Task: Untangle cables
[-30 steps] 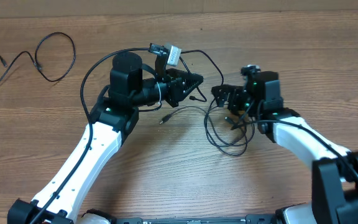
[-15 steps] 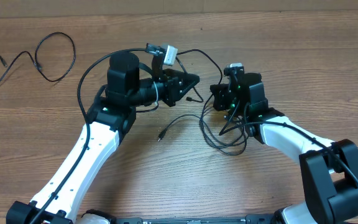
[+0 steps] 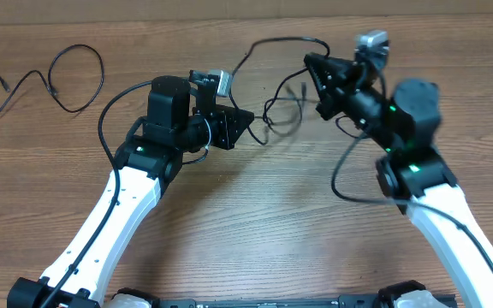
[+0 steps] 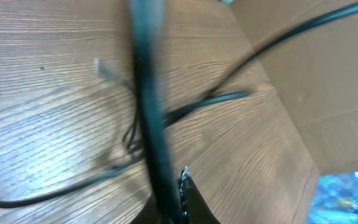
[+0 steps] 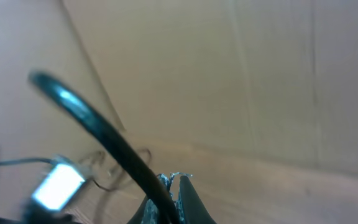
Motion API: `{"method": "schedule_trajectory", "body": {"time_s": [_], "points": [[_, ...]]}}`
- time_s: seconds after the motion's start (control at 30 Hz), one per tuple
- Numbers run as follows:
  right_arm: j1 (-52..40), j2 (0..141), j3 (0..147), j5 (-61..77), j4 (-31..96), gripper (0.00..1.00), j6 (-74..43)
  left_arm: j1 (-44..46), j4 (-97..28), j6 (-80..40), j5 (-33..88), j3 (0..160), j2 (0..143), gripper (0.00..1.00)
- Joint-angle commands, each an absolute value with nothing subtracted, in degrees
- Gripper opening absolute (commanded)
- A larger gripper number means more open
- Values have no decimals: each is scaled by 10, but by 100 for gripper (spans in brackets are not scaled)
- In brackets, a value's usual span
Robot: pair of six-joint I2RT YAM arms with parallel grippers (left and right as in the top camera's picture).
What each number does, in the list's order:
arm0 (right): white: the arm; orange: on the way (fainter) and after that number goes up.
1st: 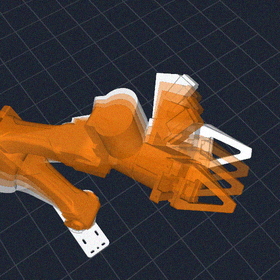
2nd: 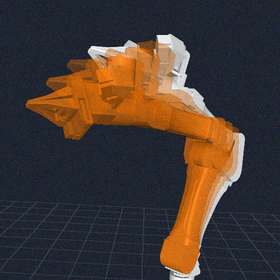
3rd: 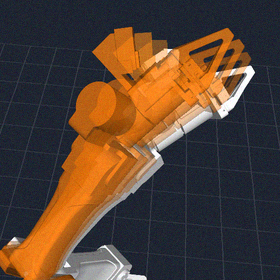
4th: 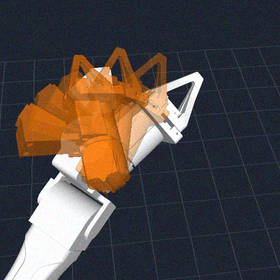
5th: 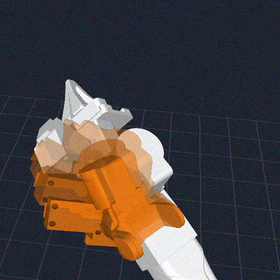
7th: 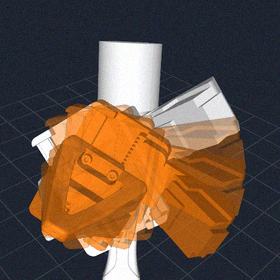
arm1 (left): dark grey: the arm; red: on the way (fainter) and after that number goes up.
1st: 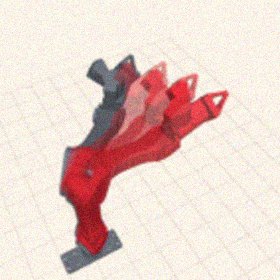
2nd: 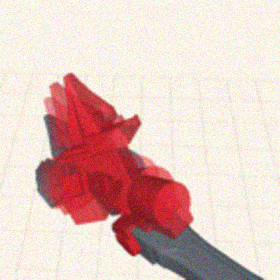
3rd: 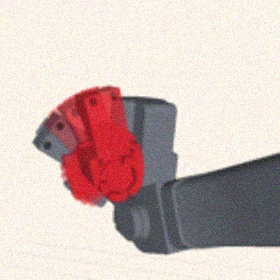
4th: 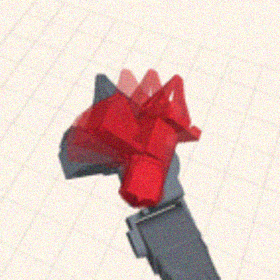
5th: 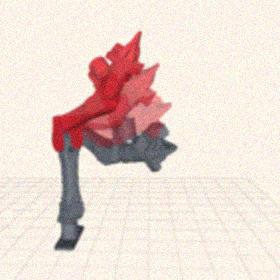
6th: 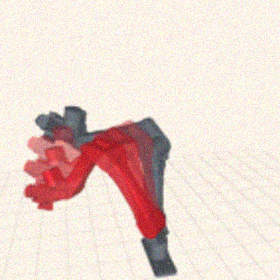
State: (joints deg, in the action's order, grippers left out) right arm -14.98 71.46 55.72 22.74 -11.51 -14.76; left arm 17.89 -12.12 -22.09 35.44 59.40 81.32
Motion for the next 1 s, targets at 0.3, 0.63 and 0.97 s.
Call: {"method": "schedule_trajectory", "body": {"time_s": [0.3, 0.63, 0.97], "points": [[-138, 692, 565, 161, 71, 4, -175, 176, -131, -182, 345, 605, 802, 4], [-137, 799, 574, 128, 75, 4, -239, 192, -124, -166, 393, 605, 802, 4], [-137, 763, 583, 384, -3, 4, -307, 193, -119, -43, 468, 605, 810, 4]]}}
